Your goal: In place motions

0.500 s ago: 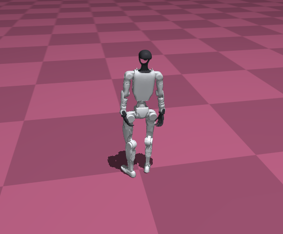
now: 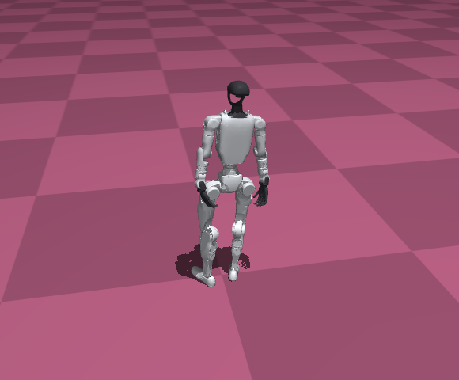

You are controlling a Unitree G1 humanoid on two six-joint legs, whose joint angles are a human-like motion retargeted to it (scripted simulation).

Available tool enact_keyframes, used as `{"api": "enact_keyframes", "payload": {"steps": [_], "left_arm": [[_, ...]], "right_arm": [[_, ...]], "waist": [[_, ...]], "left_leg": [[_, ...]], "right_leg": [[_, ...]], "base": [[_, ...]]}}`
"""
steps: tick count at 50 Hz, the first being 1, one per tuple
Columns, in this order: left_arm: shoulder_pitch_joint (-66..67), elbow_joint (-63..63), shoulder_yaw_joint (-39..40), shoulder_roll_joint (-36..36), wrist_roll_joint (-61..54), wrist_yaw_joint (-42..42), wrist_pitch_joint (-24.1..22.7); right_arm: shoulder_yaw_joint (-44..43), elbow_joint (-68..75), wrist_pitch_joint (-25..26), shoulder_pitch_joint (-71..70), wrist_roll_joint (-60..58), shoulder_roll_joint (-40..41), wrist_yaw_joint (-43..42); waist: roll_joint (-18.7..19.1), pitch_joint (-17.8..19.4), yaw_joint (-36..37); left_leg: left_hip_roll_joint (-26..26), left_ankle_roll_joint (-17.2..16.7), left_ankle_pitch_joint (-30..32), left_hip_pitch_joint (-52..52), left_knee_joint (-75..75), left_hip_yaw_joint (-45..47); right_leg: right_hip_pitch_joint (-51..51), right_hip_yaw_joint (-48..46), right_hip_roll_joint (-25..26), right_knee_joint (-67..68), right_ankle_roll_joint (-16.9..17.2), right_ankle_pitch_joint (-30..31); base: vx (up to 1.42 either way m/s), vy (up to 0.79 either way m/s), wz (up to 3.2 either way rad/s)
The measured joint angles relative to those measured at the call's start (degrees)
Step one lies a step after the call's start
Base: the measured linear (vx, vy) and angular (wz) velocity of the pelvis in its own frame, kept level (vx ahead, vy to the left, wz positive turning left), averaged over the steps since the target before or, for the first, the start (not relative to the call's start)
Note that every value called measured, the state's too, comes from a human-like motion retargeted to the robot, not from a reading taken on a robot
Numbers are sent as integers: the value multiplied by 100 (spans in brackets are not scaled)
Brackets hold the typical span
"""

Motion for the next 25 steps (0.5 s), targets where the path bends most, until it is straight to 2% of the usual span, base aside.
{"api": "enact_keyframes", "payload": {"steps": [5, 11, 18, 21, 25], "left_arm": [[-69, -28, 36, -3, 63, -21, -4], [-126, 17, 6, -71, -24, 42, -6], [-16, 179, 87, -126, -206, 139, 52], [43, 238, 154, -121, -317, 205, 79], [110, 285, 238, -107, -443, 261, 87]], "right_arm": [[48, -129, -20, -77, -58, -104, -38], [-73, -142, -9, -20, -163, -259, -110], [-212, -56, 75, 106, -96, -293, -182], [-214, -89, 80, 163, -48, -224, -112], [-182, -194, 62, 210, -95, -101, -58]], "waist": [[10, 226, 290], [49, 353, 682], [104, 167, 571], [35, 37, 419], [-90, -105, 285]], "left_leg": [[-48, -15, 210, -394, 214, -252], [-151, -220, 354, -845, 311, -356], [366, -684, 391, -757, 487, 1741], [507, -563, 685, -487, 615, 2846], [438, -295, 1151, -106, 721, 3567]], "right_leg": [[21, -385, -103, -46, -7, -48], [110, -1229, -285, -159, 59, -153], [278, -2697, -462, -279, 236, -298], [371, -3278, -541, -302, 322, -366], [497, -3711, -630, -266, 425, -469]], "base": [[-17, 3, 71], [-20, 8, 130], [-11, 13, 190], [-1, 14, 194], [6, 13, 156]]}}
